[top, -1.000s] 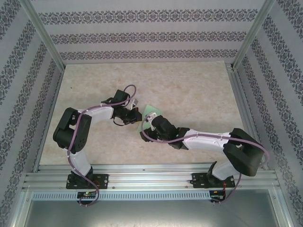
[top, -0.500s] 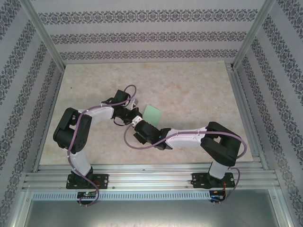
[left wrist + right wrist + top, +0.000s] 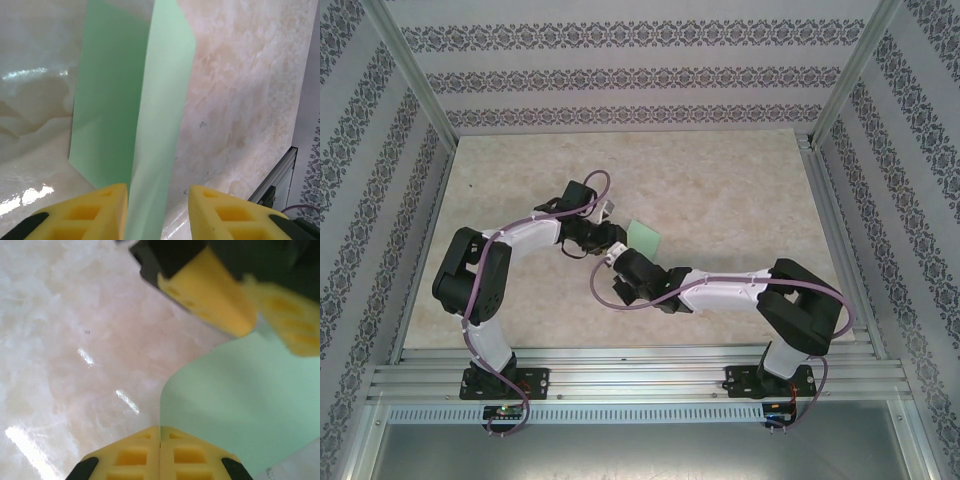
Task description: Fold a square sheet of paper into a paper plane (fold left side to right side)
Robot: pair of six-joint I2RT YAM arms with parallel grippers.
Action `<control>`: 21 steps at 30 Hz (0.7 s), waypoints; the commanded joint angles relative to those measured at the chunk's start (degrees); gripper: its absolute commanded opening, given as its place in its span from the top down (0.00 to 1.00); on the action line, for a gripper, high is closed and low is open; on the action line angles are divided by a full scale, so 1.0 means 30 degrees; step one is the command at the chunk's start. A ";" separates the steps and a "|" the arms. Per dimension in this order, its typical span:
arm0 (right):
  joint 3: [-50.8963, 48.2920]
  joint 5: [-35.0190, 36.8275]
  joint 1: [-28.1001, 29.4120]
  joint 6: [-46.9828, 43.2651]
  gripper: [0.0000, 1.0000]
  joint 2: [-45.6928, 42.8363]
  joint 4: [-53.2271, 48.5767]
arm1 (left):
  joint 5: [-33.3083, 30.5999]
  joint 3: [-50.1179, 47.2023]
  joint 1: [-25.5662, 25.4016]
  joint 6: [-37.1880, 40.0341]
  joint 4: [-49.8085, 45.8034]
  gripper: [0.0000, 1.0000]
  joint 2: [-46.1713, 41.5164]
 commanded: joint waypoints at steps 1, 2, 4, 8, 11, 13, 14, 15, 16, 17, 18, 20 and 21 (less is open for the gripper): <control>-0.0602 -0.1626 -0.0414 -0.0168 1.00 -0.0942 0.0217 | -0.0892 0.1135 0.0146 0.1271 -0.1550 0.57 -0.0949; -0.0737 -0.1821 -0.0491 -0.0154 1.00 -0.1071 0.0267 | -0.1087 0.1384 0.0134 0.1443 -0.1793 0.56 -0.0957; -0.0922 -0.2343 -0.0724 -0.0091 1.00 -0.1236 0.0278 | -0.1301 0.1881 0.0156 0.1676 -0.2122 0.56 -0.0871; -0.1182 -0.2969 -0.1055 0.0096 1.00 -0.1235 0.0500 | -0.0789 0.2731 -0.0050 0.2004 -0.2020 0.62 0.0129; -0.1276 -0.3408 -0.1282 0.0300 1.00 -0.1089 0.0736 | -0.0768 0.3552 -0.0396 0.2309 -0.2225 0.68 0.1349; -0.1369 -0.3646 -0.1415 0.0457 1.00 -0.0989 0.0920 | -0.0952 0.3783 -0.0507 0.2250 -0.1924 0.71 0.1924; -0.1381 -0.3726 -0.1436 0.0532 1.00 -0.0935 0.0985 | -0.0972 0.3902 -0.0515 0.2195 -0.1770 0.72 0.2177; -0.1424 -0.3871 -0.1488 0.0633 1.00 -0.0898 0.1074 | -0.0838 0.4066 -0.0545 0.2157 -0.1613 0.73 0.2555; -0.1454 -0.3972 -0.1521 0.0741 1.00 -0.0846 0.1150 | -0.0589 0.4298 -0.0595 0.2143 -0.1540 0.73 0.2979; -0.1480 -0.4014 -0.1553 0.0767 1.00 -0.0824 0.1179 | -0.0292 0.4541 -0.0685 0.2179 -0.1522 0.74 0.3350; -0.1491 -0.4054 -0.1596 0.0814 1.00 -0.0810 0.1208 | -0.0060 0.4781 -0.0863 0.2263 -0.1531 0.74 0.3783; -0.1536 -0.4147 -0.1751 0.0905 1.00 -0.0806 0.1233 | 0.0124 0.5168 -0.1089 0.2463 -0.1652 0.74 0.4498; -0.1542 -0.4269 -0.1857 0.0960 1.00 -0.0790 0.1293 | 0.0127 0.5324 -0.1176 0.2523 -0.1675 0.74 0.4849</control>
